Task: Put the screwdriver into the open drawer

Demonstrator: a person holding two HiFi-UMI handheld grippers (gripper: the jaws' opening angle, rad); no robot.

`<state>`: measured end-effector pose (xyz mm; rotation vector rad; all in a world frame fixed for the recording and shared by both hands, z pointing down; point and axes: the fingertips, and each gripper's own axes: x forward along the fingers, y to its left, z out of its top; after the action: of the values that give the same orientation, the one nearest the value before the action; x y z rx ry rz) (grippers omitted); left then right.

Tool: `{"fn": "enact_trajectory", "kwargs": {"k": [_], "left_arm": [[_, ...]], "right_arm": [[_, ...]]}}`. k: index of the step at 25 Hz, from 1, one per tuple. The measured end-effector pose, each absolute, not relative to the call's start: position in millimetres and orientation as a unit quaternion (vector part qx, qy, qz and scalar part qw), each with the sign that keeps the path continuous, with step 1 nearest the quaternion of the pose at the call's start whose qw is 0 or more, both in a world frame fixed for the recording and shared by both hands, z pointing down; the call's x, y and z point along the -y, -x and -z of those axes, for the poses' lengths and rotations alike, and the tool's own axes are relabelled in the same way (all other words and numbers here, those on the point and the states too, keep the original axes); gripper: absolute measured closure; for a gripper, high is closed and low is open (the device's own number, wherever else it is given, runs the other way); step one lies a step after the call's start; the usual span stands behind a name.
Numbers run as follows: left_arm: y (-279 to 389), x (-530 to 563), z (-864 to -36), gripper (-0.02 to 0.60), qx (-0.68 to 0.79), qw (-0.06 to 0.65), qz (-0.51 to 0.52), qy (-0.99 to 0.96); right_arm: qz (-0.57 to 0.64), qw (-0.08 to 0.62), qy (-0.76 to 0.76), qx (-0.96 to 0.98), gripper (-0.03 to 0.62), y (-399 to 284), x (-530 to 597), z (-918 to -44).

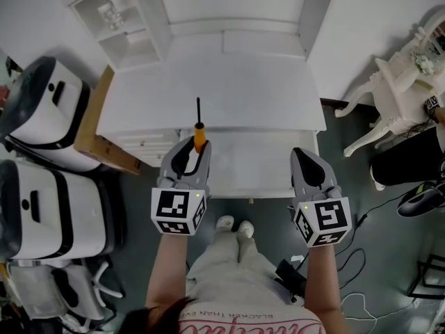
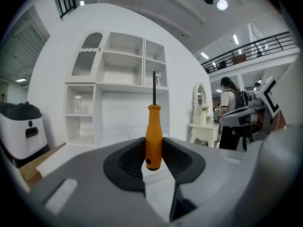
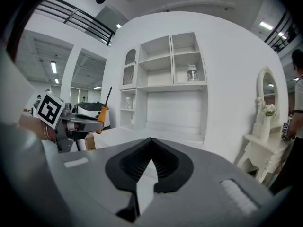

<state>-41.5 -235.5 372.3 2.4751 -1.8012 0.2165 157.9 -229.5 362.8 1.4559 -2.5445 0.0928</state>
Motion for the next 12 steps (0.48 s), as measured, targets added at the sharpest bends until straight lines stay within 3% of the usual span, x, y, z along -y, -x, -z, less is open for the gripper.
{"fn": "enact_trajectory", "kwargs": {"k": [12], "left_arm": [[49.1, 250.0, -436.1, 0.453, 0.544, 0.091, -0.132, -0.824]], "right_arm": [[-0.081, 0.13, -0.511, 0.846, 0.592, -142.7, 238.5, -406.9]]}}
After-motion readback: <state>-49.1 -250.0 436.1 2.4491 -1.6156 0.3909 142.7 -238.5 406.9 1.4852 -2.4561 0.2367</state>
